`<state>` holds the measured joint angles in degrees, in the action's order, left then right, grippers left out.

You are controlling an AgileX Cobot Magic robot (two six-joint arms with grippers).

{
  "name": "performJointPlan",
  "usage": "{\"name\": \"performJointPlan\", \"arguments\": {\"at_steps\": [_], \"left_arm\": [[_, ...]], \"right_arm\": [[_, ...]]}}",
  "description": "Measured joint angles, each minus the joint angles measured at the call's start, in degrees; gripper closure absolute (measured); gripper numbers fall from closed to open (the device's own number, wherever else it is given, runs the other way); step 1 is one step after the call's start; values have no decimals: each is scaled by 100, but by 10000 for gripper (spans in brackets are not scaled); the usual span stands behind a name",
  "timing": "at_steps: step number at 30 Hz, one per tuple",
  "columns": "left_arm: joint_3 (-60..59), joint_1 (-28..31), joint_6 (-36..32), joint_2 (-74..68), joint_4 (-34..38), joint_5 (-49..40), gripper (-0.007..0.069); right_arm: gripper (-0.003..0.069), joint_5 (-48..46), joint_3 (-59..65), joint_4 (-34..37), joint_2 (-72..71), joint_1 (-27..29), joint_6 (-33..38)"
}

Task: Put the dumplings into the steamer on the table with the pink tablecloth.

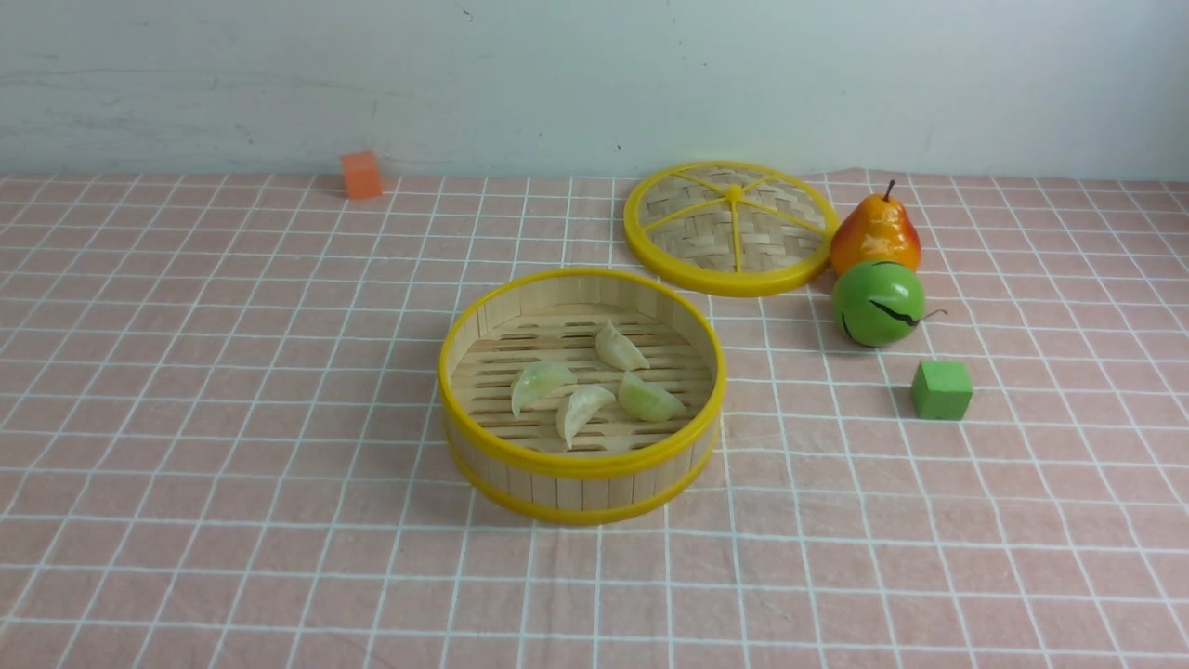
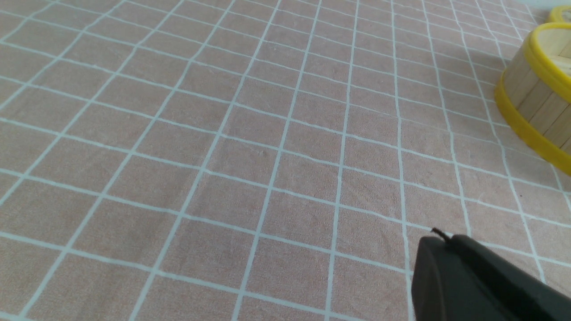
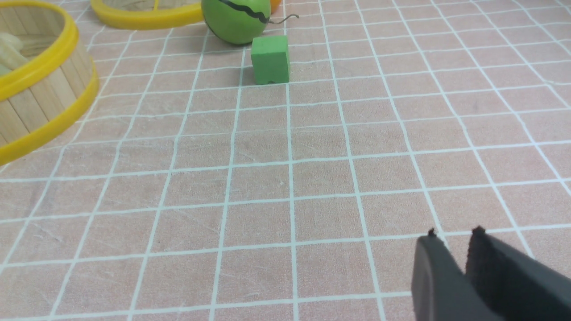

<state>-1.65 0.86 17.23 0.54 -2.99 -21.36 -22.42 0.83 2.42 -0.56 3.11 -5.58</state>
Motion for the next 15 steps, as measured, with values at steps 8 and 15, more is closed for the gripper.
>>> {"name": "performJointPlan", "arguments": {"at_steps": [8,15], "left_arm": [[0,0,0,0,0,-3,637],[0,0,0,0,0,-3,635]], "right_arm": [[534,0,0,0,0,0,0],[529,0,0,0,0,0,0]]}}
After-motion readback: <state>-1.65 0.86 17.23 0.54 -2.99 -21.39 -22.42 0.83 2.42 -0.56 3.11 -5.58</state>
